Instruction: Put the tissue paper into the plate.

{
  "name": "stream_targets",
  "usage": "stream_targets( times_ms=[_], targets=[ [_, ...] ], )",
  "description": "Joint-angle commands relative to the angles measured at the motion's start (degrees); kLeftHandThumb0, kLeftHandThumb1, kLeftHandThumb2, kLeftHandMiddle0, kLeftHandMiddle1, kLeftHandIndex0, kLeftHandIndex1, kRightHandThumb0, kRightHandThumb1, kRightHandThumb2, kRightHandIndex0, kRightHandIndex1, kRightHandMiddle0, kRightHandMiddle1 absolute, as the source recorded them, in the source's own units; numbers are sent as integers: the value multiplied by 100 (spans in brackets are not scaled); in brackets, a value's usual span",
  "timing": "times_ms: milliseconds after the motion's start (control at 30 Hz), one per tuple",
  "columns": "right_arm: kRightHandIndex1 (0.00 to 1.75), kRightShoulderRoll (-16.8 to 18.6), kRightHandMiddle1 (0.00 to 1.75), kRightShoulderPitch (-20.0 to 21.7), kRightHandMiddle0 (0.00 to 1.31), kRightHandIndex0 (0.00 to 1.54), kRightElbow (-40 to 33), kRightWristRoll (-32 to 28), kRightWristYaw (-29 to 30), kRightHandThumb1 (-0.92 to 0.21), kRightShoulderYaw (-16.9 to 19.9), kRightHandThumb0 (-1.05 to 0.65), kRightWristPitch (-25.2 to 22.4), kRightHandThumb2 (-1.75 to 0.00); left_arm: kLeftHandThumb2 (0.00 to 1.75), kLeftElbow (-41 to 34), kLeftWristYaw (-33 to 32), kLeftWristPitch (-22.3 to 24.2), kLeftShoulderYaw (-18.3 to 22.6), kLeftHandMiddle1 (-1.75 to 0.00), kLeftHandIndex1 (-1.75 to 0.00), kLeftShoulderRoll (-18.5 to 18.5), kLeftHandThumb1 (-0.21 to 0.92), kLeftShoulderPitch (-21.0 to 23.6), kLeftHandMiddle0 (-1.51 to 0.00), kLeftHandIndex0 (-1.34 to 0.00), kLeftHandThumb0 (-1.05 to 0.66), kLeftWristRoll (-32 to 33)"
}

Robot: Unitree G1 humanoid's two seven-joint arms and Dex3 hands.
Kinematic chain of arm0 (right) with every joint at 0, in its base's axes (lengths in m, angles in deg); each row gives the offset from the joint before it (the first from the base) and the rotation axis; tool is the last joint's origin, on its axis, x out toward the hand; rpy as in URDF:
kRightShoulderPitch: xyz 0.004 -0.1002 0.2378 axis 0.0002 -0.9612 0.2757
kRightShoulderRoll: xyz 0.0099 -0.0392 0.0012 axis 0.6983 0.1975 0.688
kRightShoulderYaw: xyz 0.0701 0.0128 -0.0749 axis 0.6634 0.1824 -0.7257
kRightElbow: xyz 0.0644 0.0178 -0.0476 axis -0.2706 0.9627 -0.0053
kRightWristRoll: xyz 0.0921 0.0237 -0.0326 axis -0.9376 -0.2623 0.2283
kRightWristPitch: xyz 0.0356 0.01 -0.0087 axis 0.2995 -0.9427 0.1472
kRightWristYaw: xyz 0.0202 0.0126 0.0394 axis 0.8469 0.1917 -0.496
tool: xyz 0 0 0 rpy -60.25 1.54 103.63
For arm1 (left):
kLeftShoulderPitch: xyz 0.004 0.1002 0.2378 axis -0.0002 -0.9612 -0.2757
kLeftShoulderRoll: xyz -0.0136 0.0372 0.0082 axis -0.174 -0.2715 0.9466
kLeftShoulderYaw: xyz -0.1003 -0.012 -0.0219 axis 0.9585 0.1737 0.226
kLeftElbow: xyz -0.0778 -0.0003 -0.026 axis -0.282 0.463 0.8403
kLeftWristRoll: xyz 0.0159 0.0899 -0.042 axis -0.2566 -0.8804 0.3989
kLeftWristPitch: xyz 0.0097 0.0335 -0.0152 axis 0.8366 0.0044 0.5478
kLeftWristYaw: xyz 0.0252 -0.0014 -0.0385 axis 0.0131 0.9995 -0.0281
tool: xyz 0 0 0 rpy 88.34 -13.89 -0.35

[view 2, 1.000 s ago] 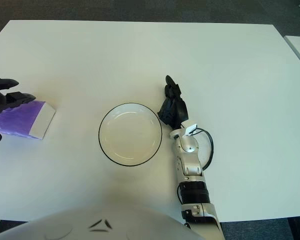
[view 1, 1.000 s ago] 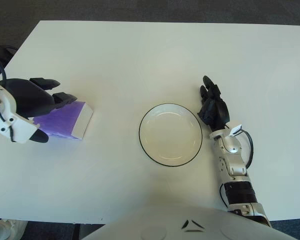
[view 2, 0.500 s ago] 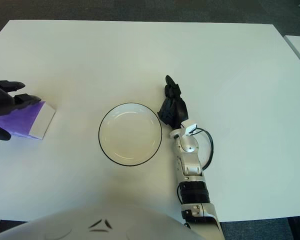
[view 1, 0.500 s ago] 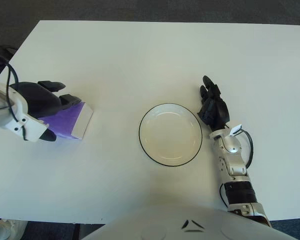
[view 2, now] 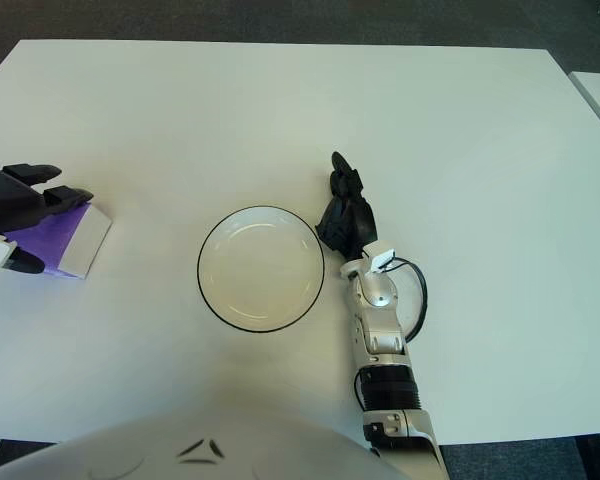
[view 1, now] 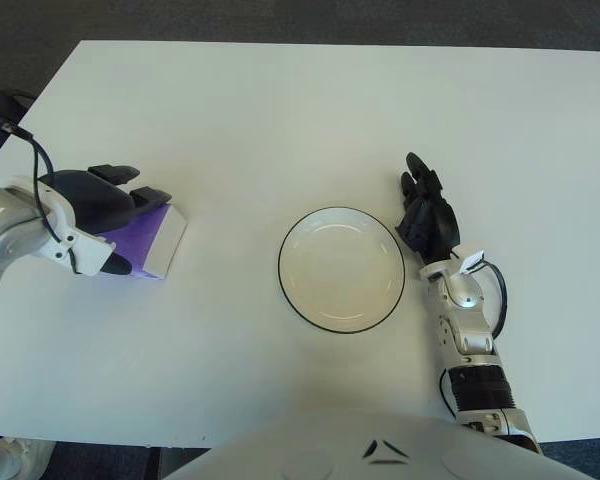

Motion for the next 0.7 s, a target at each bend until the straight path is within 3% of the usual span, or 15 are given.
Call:
stream_targets(
  times_ms=[0,333,667],
  targets=[
    [2,10,24,-628,0,14,411,25,42,-92,-33,-86,-696,-109,52,139,-155,-73,-183,0,-29,42,92,99,0,0,-105,-88],
    [3,-4,27,-696,0,15,301,52,71,-92,-48,-86,-771,-109,52,350,-368,48,-507,0,-27,120,92,219,0,0,-105,-374],
    [3,-4,28,-742,0,15,265,3,59,-92,-26,-85,-758,-109,54,487,-555,100,-563,0,-28,152,92,169,0,0,-105,-535]
  ],
)
